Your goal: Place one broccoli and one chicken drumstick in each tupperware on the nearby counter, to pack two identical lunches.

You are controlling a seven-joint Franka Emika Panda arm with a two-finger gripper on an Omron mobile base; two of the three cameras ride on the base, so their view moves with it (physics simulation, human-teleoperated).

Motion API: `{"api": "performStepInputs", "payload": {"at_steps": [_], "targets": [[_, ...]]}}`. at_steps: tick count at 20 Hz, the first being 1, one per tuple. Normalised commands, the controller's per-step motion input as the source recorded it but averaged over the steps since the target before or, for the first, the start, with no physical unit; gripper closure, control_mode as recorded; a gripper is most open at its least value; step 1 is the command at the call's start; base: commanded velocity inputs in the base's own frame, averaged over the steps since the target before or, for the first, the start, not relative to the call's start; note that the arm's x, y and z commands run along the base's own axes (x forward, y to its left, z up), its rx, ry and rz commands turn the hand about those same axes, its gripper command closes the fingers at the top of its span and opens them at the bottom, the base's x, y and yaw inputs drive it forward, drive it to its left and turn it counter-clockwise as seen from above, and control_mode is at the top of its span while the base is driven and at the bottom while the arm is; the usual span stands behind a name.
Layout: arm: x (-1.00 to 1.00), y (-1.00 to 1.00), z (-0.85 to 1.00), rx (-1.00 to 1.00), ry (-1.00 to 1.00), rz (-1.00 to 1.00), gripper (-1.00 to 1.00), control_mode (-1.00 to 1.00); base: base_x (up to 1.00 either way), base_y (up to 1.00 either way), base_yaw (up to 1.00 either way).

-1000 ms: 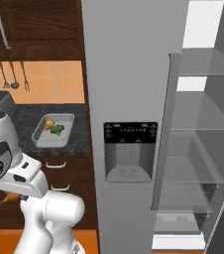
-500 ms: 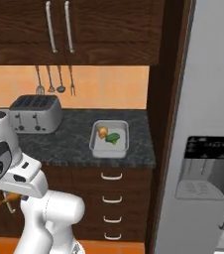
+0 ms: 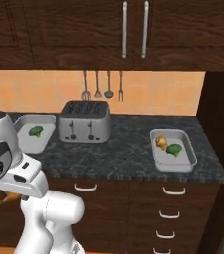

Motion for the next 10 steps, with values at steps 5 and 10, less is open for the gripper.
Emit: {"api": "performStepInputs", "payload": {"at_steps": [5, 10], "targets": [[0.0, 0.0, 0.0, 0.0, 0.0, 0.0, 1.0, 1.0, 0.65, 1.0, 0.0], [0.1, 0.16, 0.0, -0.03, 0.02, 0.0, 1.0, -1.0, 0.5, 0.69, -0.01]]}}
